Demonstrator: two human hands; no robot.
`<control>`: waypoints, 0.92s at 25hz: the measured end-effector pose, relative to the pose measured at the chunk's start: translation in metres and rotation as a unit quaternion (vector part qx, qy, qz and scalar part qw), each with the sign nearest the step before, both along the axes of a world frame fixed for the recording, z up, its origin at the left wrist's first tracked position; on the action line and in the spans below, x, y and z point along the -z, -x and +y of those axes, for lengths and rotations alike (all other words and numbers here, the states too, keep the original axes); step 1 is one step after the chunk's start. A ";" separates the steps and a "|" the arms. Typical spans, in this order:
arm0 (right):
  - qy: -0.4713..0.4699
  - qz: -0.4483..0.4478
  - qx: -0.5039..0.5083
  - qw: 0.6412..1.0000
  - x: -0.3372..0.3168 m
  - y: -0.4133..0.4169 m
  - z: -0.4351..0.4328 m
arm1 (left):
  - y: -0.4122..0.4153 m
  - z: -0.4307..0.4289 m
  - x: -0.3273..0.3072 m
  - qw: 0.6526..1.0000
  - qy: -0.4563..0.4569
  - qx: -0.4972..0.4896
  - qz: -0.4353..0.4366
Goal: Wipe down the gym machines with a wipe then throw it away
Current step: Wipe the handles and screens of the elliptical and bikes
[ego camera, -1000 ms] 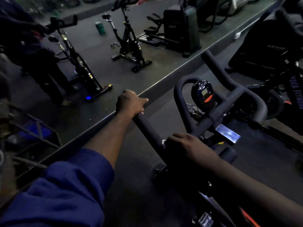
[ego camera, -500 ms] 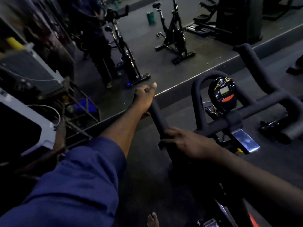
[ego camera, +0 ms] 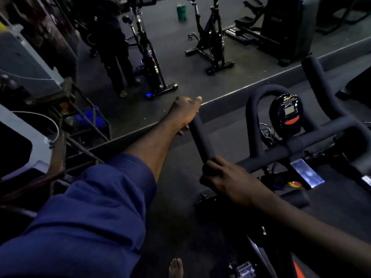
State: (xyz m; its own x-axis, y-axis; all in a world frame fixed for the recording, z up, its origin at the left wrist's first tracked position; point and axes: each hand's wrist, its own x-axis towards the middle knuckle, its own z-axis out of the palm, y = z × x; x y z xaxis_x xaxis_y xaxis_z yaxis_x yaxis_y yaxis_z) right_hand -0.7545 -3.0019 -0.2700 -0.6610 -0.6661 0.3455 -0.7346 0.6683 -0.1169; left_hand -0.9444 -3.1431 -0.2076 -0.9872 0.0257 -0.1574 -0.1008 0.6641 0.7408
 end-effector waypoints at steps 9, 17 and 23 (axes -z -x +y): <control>-0.111 0.018 0.138 0.984 0.018 -0.022 -0.026 | -0.025 -0.014 0.012 0.832 0.353 0.230 0.362; 0.267 -0.008 0.443 0.856 0.001 -0.050 -0.026 | -0.051 0.023 -0.003 0.747 0.353 0.445 0.347; 0.225 -0.071 0.392 0.889 -0.007 -0.078 -0.015 | -0.073 0.025 0.029 0.716 0.386 0.463 0.351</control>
